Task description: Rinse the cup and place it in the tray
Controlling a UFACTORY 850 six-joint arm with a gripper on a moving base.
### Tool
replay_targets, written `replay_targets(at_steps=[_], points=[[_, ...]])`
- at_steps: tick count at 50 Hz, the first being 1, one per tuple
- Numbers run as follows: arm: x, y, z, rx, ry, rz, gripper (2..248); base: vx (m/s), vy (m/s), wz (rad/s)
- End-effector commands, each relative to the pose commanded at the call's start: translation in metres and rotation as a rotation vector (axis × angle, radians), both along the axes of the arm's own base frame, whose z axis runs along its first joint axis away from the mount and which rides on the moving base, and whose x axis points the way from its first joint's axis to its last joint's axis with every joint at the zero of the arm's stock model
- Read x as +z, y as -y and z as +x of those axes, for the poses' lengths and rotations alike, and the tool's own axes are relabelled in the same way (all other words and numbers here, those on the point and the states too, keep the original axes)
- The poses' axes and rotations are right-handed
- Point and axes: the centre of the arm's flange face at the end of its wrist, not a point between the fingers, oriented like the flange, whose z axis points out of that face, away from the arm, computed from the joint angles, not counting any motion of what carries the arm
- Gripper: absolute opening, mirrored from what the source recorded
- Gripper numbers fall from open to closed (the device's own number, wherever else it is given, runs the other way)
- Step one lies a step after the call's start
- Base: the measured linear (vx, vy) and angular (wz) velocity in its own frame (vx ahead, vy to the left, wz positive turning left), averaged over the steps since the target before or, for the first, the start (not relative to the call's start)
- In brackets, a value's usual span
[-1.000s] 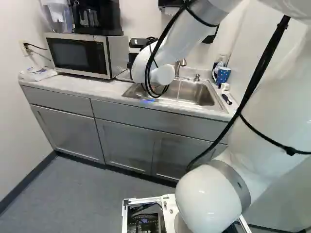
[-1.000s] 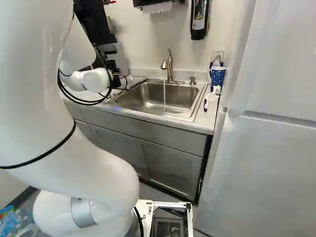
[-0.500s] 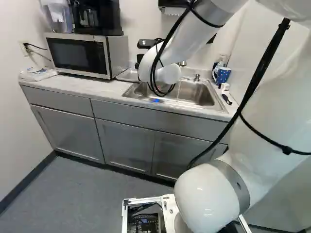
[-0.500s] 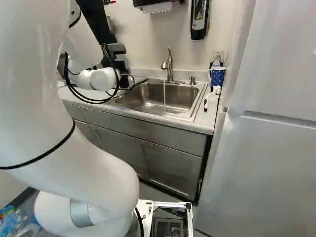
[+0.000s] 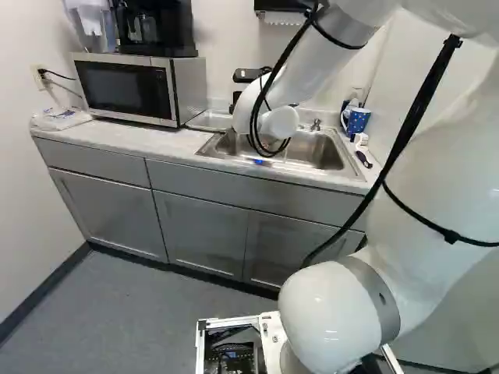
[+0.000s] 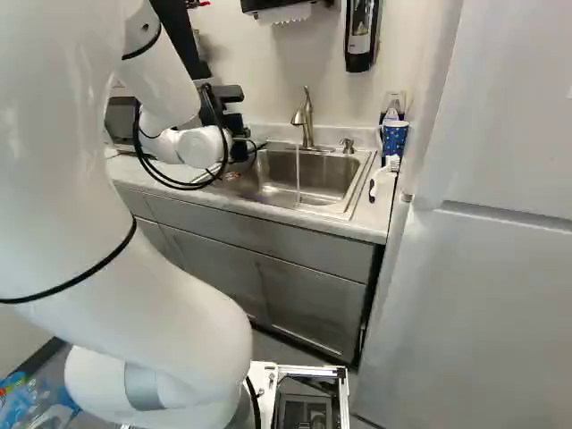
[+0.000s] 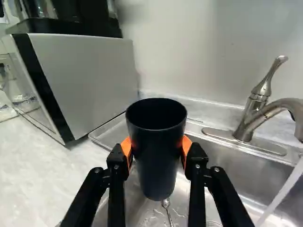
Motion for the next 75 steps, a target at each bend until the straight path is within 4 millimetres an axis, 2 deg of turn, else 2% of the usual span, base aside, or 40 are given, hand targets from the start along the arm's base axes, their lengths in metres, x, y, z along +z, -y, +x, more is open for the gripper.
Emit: replay_targets(at_steps=[43,75], points=[[-0.04,0.062,0.005,-0.133,-0.038,-0.003,121,0.0,0.0,0.0],[-0.071,0.108,-0.002,-0.234,-0.08,-0.003,121,0.0,0.0,0.0]])
